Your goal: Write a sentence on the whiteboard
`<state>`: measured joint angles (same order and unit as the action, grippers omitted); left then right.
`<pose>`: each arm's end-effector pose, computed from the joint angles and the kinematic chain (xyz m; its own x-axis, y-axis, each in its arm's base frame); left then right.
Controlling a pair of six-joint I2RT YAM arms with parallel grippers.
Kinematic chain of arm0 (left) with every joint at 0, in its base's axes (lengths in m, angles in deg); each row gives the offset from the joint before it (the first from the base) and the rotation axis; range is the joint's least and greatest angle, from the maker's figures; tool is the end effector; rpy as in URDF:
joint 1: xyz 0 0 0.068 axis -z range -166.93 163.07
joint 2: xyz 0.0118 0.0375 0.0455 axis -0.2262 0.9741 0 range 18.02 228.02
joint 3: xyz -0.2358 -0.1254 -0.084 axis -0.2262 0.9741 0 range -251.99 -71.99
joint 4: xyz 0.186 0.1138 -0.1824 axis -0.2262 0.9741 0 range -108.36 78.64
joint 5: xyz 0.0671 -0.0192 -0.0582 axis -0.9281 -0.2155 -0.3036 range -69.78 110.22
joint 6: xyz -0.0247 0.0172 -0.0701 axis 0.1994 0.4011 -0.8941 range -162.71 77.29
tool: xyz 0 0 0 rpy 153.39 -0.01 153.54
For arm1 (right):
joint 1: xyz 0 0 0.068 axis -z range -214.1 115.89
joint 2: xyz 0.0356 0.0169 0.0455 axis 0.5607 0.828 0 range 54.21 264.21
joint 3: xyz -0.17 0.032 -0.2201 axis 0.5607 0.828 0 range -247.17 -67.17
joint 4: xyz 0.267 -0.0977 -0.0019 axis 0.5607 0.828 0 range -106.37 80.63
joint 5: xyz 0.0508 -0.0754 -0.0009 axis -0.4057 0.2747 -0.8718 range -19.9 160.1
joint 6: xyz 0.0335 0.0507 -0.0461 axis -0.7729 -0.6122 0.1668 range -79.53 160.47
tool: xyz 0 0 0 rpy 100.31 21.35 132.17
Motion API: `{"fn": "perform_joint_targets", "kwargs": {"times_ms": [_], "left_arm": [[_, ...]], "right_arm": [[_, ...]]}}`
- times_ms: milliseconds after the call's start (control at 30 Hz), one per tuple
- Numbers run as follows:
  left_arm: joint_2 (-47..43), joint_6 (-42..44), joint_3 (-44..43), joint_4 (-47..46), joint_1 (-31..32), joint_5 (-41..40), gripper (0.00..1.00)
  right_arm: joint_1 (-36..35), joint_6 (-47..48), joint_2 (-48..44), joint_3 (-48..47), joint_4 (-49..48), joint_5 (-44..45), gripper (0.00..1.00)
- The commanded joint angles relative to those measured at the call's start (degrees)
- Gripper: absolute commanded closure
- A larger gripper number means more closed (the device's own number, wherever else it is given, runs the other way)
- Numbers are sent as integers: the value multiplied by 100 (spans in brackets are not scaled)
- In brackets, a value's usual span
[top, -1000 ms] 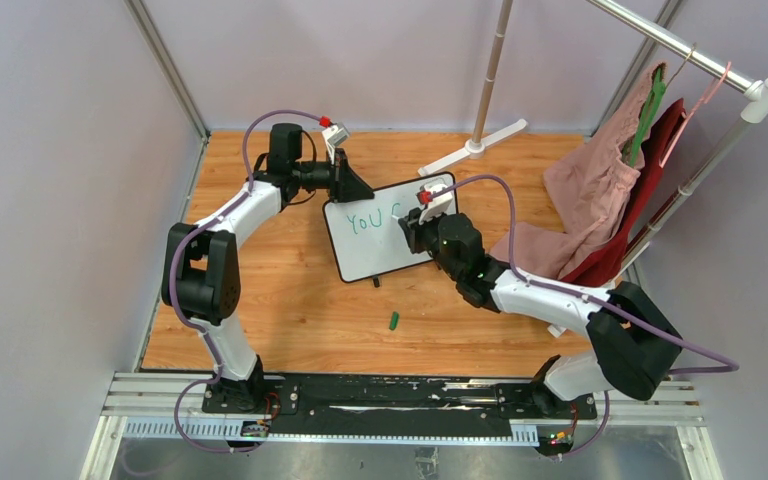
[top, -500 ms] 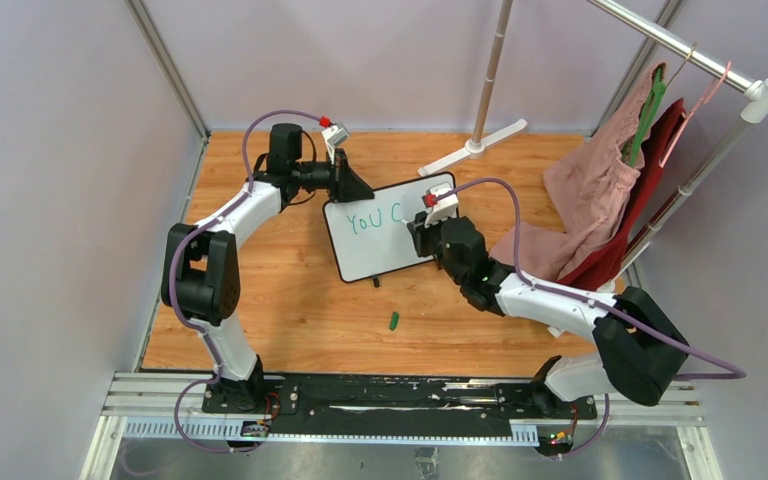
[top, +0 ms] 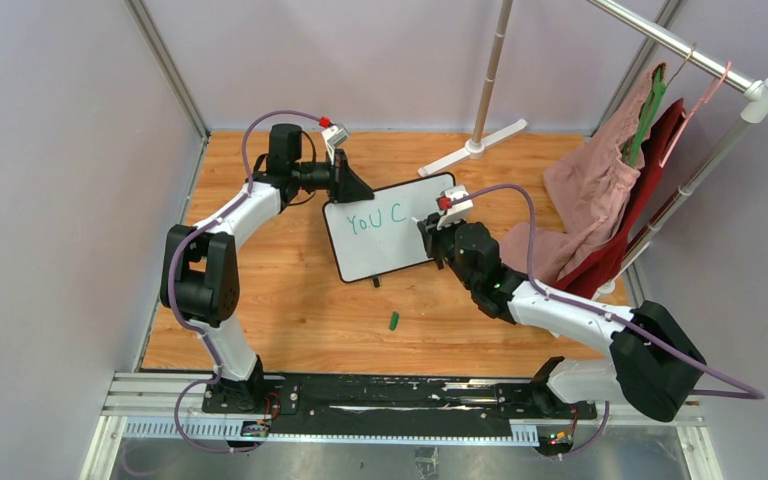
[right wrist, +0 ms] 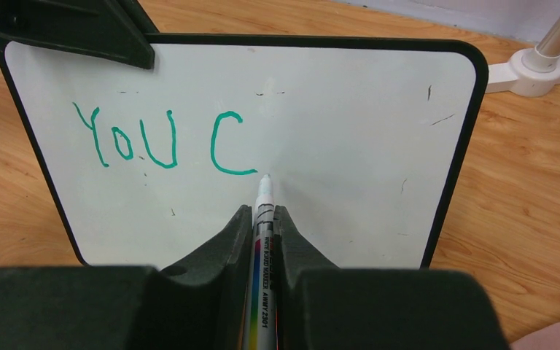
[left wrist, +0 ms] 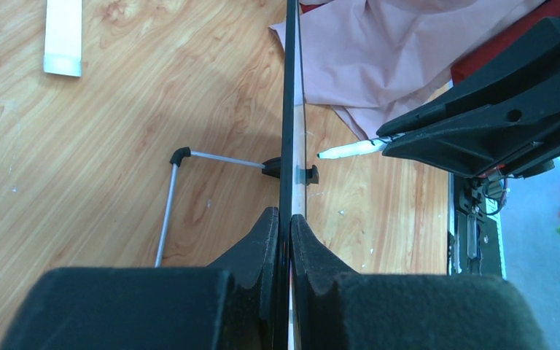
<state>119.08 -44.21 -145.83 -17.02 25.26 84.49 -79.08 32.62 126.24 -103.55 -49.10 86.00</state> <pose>0.4065 -0.1474 0.2613 -0.4897 0.0941 -0.8668 0.8525 0.2598 -0.4535 0.2431 0.2179 0.2565 -0.1022 0.0837 -0.9912 -0.4768 0.8704 0.1227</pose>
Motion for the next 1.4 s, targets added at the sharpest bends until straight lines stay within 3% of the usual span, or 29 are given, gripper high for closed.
{"fn": "perform_joint_targets", "kwargs": {"times_ms": [0,667,1033,1367], "left_arm": [[-152,44,140,105,30,-28,100],[-123,-9,159,34,30,-11,100],[-124,-17,169,28,30,-20,100],[-148,-17,168,26,30,-22,100]], "right_arm": [[119,41,-48,-11,-287,205,100],[172,37,457,-490,-438,-36,100],[155,-96,533,-411,-331,-383,100],[150,-77,414,-225,-2,-140,100]]}}
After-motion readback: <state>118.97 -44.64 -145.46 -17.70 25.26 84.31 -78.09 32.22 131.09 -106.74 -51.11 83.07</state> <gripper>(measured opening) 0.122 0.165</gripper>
